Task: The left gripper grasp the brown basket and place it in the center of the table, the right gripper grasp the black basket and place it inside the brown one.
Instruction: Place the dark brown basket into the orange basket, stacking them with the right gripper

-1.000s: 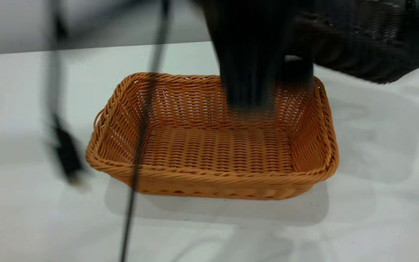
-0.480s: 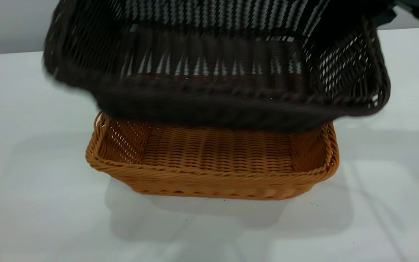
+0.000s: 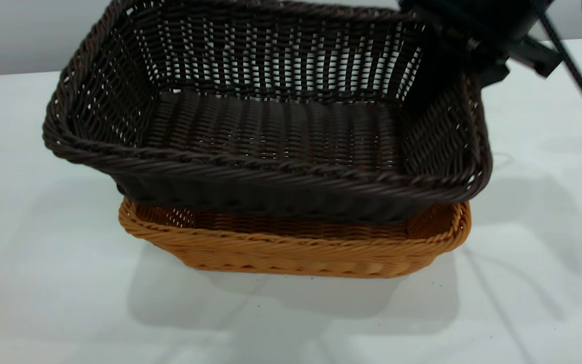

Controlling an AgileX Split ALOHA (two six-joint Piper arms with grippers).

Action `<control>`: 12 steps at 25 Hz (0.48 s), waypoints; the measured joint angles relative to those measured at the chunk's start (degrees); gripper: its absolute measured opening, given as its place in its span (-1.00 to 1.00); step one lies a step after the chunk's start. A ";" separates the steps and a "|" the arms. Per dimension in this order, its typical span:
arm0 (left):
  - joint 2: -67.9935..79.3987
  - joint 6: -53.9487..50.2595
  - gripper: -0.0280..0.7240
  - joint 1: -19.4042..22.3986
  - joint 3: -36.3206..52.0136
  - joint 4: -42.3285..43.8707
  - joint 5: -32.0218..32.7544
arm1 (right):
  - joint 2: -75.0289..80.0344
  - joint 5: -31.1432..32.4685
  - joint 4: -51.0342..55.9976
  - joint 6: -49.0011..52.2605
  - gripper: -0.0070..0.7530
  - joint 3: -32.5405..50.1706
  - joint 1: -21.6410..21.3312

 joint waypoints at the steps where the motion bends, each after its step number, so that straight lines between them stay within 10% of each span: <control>1: 0.00 0.00 0.49 0.00 0.00 0.25 0.00 | 0.66 0.00 -0.05 0.00 -0.64 0.00 0.00; 12: 0.00 0.00 0.44 0.00 0.00 0.25 1.19 | 2.66 0.07 -0.63 -0.05 -0.64 0.00 0.00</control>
